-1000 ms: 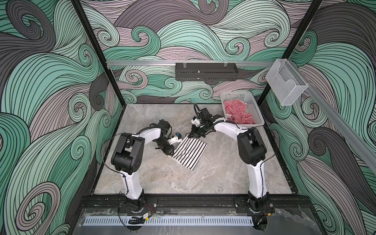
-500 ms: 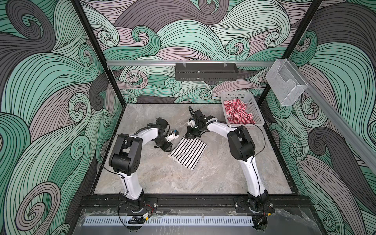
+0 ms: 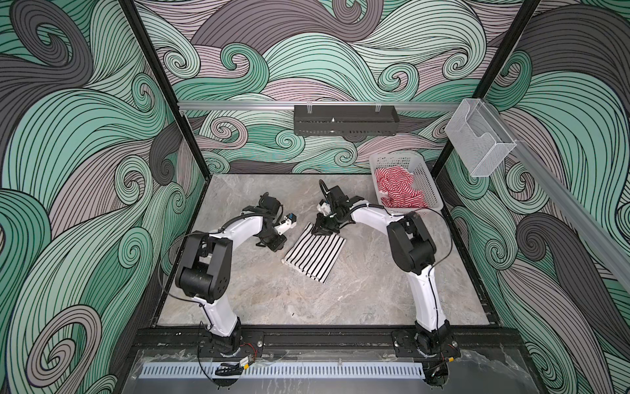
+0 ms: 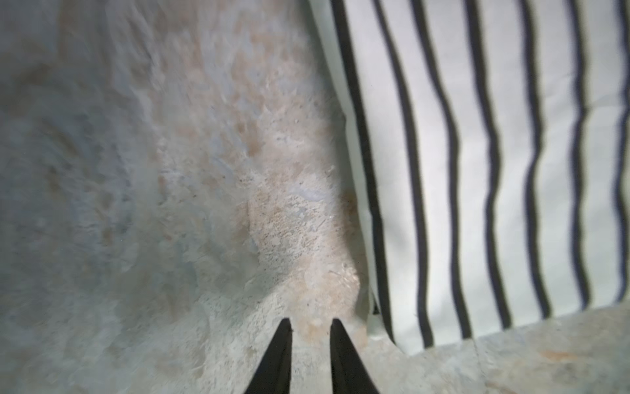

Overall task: Fold and stack tank tops
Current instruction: Smooth out the tank top at the center of the table, then move the tank top to the middle-left of the table.

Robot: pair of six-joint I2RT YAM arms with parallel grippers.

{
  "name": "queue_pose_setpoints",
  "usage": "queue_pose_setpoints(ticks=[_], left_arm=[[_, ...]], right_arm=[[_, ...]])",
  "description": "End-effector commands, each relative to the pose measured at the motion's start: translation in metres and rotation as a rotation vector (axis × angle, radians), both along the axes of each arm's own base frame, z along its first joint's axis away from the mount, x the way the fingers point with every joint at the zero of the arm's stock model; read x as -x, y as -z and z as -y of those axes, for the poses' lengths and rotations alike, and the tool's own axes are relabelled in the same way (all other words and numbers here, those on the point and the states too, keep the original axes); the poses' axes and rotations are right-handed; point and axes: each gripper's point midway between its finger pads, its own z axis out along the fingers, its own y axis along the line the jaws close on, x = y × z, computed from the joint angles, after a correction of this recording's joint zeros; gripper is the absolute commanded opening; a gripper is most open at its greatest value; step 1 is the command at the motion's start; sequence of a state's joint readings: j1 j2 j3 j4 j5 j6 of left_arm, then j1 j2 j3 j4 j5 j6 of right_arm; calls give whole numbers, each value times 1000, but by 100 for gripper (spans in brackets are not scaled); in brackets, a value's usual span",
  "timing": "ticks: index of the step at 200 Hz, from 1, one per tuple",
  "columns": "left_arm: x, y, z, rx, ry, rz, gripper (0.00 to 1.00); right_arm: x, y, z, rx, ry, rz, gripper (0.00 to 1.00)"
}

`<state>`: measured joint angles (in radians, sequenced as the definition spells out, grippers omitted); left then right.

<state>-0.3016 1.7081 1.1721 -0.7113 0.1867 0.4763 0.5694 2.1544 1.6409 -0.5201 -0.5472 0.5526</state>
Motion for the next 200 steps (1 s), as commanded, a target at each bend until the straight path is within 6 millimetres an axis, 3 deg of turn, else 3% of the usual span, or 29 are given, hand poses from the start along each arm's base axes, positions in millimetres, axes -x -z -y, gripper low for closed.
queue_pose_setpoints(ticks=[1,33,63,127,181,200], left_arm=[[13,-34,38,108,109,-5,27],[45,-16,73,67,231,-136,27],[46,10,79,1,264,-153,26],[45,44,40,-184,267,-111,24],[18,51,-8,-269,158,-73,24],[-3,53,-37,-329,102,-39,24]], right_arm=[[0,-39,8,-16,-7,133,20],[18,-21,29,55,-10,128,18],[29,-4,36,73,-28,112,17],[32,16,40,114,-42,86,16],[38,8,38,146,-57,111,16],[36,-1,40,148,-41,131,16]])
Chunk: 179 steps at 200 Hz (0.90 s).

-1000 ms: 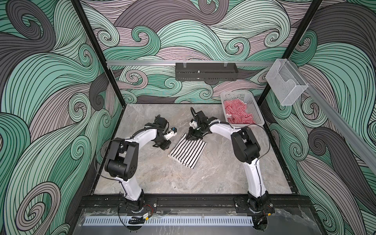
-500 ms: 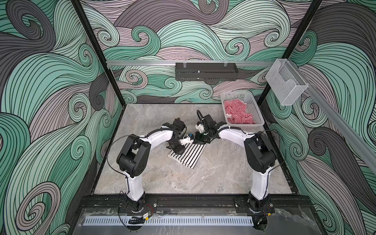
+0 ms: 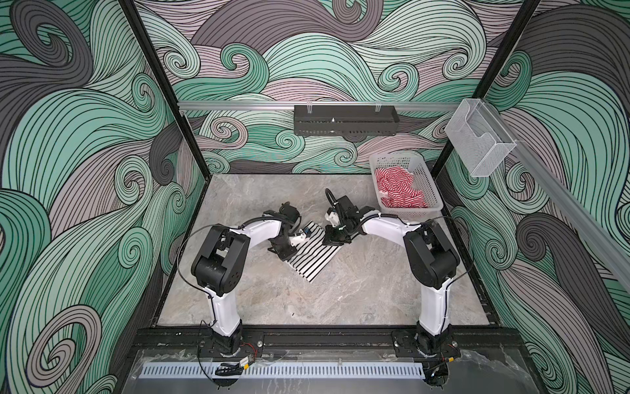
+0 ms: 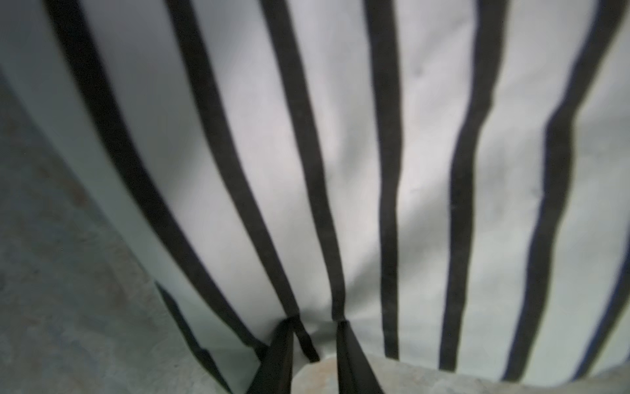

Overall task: Fold and stack tank tops
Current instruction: Move the tank top to the middle-left of the table.

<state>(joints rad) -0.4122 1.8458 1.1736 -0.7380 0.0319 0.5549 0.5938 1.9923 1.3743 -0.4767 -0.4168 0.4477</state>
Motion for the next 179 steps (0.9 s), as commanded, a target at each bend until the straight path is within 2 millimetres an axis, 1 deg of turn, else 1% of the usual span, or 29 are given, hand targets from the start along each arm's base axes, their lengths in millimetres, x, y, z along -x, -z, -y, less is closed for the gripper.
queue_pose_setpoints(ticks=[1,11,28,31,33,44,57,66,73,91,108,129,138,145,158,179], left_arm=[[-25,4,-45,-121,-52,67,24],[-40,6,-66,-168,-90,99,24],[-72,5,-114,-273,-227,146,24],[-75,6,-121,-289,-250,134,24],[-79,5,-126,-294,-271,136,24],[-91,0,-149,-316,-361,120,23],[-103,-11,-166,-317,-430,153,22],[-108,-22,-170,-304,-451,185,22],[-110,-31,-167,-277,-457,205,22],[-107,-57,-147,-147,-471,232,24],[-101,-73,-133,-57,-488,236,24],[-91,-80,-118,18,-500,202,25],[-82,-81,-103,85,-464,156,24],[-76,-81,-89,138,-438,121,25],[-69,-80,-65,193,-388,89,25],[-63,-74,-27,187,-288,73,26]], right_arm=[[-6,-21,2,8,12,56,16],[-6,-26,1,-1,16,62,16],[-9,-30,0,-13,27,72,17],[-9,-31,0,-13,28,75,17],[-10,-30,0,-11,30,75,17],[-12,-28,0,-7,36,73,17],[-14,-22,-4,-12,43,58,17],[-16,-19,-8,-22,49,51,17],[-18,-15,-11,-28,55,44,17],[-23,-8,-21,-36,62,33,18],[-29,-4,-33,-57,70,23,20],[-34,0,-58,-82,49,5,22],[-36,3,-68,-81,37,2,23],[-37,5,-73,-71,35,0,23],[-42,7,-72,-48,60,5,23],[-48,7,-53,-3,119,29,23]])
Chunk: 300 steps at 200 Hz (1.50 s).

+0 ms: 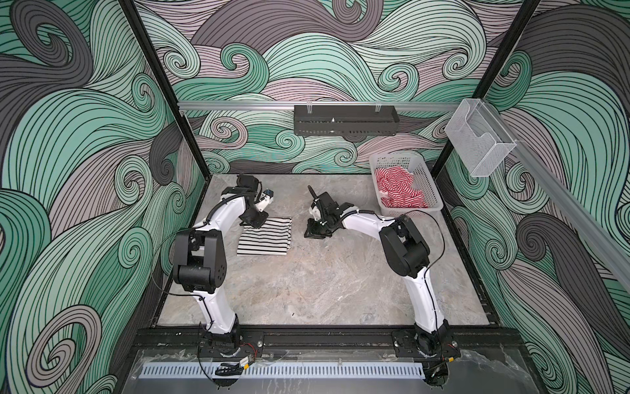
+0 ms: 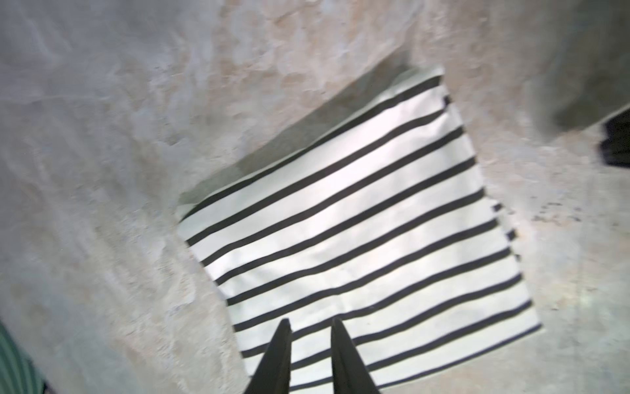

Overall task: Fold and stack tank tops
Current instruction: Move the tank top to the middle-left of the table.

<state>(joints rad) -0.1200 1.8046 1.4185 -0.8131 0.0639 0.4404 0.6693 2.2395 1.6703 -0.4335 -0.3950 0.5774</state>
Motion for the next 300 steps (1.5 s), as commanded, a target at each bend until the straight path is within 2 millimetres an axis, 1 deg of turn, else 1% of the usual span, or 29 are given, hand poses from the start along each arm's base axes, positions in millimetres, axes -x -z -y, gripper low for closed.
queue_pose_setpoints(ticks=[1,24,40,55,72,98,110,128,141,158,177,196,227,262,285,300], left_arm=[[25,9,57,89,127,-89,26],[26,23,98,67,224,-108,26],[27,38,120,48,263,-143,25],[24,52,132,15,277,-163,25],[20,66,134,-23,278,-164,25],[8,80,115,-138,231,-138,25],[8,82,105,-167,215,-138,25],[15,84,91,-185,202,-150,25],[19,85,80,-203,189,-146,25],[19,83,63,-214,158,-134,25],[20,84,42,-216,110,-157,24],[24,81,26,-209,75,-165,24],[20,77,1,-207,26,-140,25],[21,82,-28,-224,-22,-153,25],[16,78,-39,-215,-50,-139,25],[14,77,-43,-216,-56,-141,25]], right_arm=[[-7,-8,18,45,80,13,23],[-1,-11,43,45,125,20,24],[9,-13,63,64,143,22,24],[19,-14,81,81,160,30,24],[32,-17,97,87,170,32,24],[46,-25,112,94,176,48,25],[50,-28,116,94,178,54,25],[51,-32,120,92,180,66,25],[51,-35,121,90,179,73,26],[49,-36,121,86,181,75,26],[46,-36,120,81,180,74,26],[46,-36,119,78,176,73,26],[46,-33,118,79,175,64,26],[45,-33,123,77,187,58,26],[43,-32,129,78,203,54,27],[43,-33,129,72,204,51,28]])
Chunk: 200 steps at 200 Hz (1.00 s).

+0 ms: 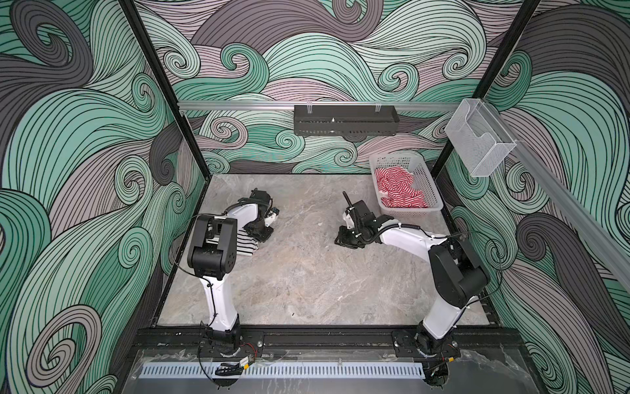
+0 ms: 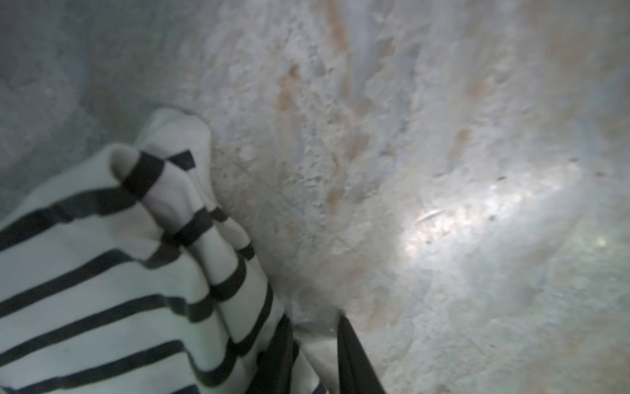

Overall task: Fold and stack tank tops
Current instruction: Move the tank top to the middle-left of the table.

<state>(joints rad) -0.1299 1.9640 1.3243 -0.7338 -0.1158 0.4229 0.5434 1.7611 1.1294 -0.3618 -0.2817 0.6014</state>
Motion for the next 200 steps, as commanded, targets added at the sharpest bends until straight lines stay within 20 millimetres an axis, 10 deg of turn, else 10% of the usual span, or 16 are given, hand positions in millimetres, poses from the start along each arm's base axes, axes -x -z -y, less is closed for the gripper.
queue_pose_setpoints(ticks=[1,130,200], left_arm=[[-2,-5,-14,-26,-9,10,25],[-9,-12,-70,-37,-128,24,25],[1,-72,9,272,-45,81,26]], right_arm=[[-1,-1,4,-2,5,0,28],[-28,-47,40,24,80,108,45],[-81,-83,139,121,344,222,69]])
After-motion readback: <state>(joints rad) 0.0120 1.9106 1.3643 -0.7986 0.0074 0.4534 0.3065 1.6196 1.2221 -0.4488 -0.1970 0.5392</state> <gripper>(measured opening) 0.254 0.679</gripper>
